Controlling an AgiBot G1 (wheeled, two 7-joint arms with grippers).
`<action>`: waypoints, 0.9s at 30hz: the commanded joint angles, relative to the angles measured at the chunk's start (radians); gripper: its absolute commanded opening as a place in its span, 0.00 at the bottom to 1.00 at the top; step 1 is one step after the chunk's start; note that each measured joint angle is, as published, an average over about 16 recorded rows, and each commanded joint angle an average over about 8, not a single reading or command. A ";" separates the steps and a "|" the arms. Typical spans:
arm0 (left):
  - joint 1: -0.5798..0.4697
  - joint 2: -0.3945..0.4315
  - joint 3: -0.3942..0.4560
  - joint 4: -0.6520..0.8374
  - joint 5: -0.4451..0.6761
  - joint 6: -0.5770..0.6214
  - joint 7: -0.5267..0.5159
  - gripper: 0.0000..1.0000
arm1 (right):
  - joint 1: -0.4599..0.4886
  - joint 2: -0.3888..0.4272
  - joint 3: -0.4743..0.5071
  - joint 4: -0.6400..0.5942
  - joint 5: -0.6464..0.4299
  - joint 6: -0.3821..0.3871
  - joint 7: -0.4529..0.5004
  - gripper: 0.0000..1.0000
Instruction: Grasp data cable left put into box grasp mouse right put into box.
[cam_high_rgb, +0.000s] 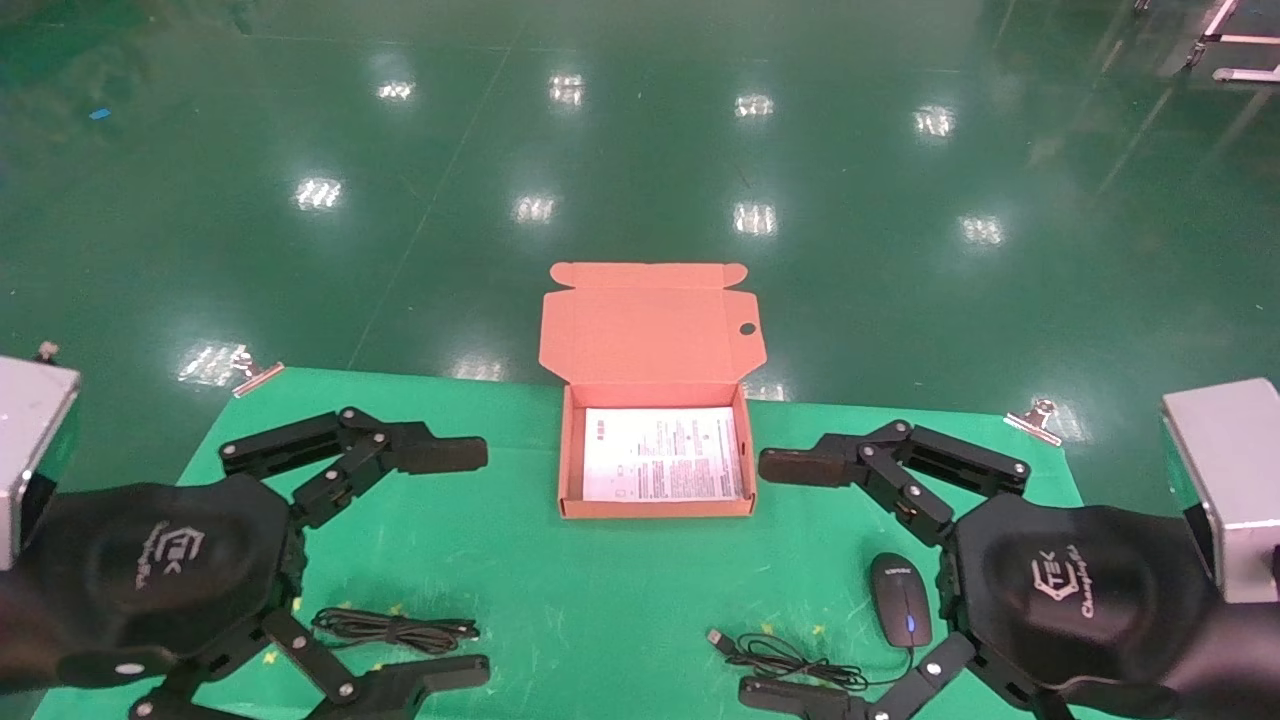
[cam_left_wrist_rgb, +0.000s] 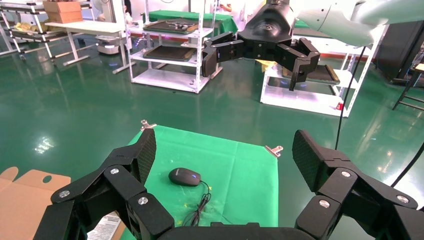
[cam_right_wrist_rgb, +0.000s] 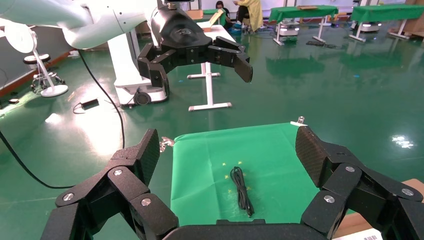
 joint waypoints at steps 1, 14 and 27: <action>0.000 0.000 0.000 0.000 0.000 0.000 0.000 1.00 | 0.000 0.000 0.000 0.000 0.000 0.000 0.000 1.00; 0.000 0.000 0.000 0.000 0.000 0.000 0.000 1.00 | 0.000 0.000 0.000 0.000 0.000 0.000 0.000 1.00; -0.020 0.010 0.006 0.008 0.017 0.006 0.013 1.00 | 0.021 -0.003 -0.011 0.019 -0.041 -0.008 -0.024 1.00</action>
